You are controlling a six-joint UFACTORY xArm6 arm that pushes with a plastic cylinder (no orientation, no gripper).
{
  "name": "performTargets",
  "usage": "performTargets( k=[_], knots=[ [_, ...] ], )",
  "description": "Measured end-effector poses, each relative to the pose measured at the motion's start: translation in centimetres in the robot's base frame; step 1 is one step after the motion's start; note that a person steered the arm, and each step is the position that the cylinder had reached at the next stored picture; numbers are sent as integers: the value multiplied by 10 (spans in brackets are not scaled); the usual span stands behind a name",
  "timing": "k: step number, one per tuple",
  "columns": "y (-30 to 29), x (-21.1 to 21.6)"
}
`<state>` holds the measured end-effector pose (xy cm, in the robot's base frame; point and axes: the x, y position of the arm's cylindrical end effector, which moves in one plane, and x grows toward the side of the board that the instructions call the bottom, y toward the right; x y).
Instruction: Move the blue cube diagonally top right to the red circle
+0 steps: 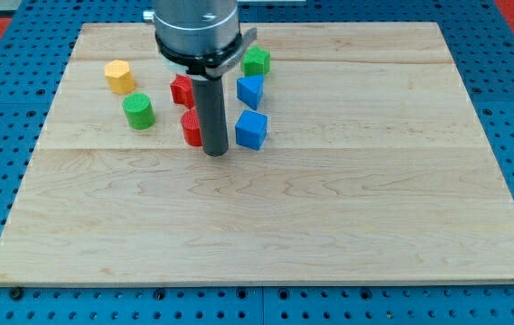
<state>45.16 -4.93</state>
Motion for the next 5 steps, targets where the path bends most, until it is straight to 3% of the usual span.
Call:
performTargets(
  k=[1, 3, 4, 5],
  knots=[
    [48, 34],
    [33, -38],
    [81, -28],
    [124, -63]
  ],
)
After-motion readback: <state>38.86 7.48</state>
